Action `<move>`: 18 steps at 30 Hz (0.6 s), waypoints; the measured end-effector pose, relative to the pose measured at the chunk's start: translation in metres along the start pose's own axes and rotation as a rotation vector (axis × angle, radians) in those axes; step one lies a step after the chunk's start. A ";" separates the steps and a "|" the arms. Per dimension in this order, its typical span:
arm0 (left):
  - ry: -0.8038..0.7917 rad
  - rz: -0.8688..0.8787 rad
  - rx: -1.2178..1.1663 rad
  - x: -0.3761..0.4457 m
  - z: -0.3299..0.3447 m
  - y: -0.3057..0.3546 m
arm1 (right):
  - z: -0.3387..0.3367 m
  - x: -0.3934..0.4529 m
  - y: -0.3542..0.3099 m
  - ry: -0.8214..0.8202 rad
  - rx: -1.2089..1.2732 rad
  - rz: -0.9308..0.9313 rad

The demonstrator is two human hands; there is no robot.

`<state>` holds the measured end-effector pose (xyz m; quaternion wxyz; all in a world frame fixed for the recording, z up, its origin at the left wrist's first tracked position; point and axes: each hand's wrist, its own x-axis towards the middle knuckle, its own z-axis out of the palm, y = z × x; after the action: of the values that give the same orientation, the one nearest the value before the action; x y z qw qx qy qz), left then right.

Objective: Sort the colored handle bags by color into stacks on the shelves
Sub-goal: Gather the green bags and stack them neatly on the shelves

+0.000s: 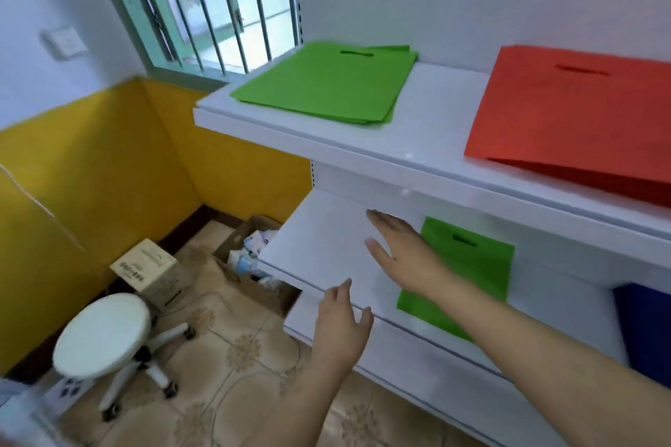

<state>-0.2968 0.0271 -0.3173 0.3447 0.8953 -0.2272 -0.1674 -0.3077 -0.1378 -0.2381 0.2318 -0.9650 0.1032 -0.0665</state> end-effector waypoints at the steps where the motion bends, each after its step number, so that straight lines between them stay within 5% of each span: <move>1: 0.009 -0.004 0.002 -0.005 -0.019 -0.004 | -0.010 0.003 -0.029 0.022 -0.028 -0.083; 9: 0.222 0.117 -0.020 -0.003 -0.148 -0.013 | -0.086 0.037 -0.156 0.373 -0.072 -0.331; 18: 0.544 0.383 -0.046 0.041 -0.230 0.043 | -0.160 0.106 -0.118 0.513 -0.117 0.093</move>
<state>-0.1695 0.1016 -0.1309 0.4378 0.8403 -0.2872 0.1405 -0.2129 -0.1285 -0.0338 0.1449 -0.9225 0.2066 -0.2922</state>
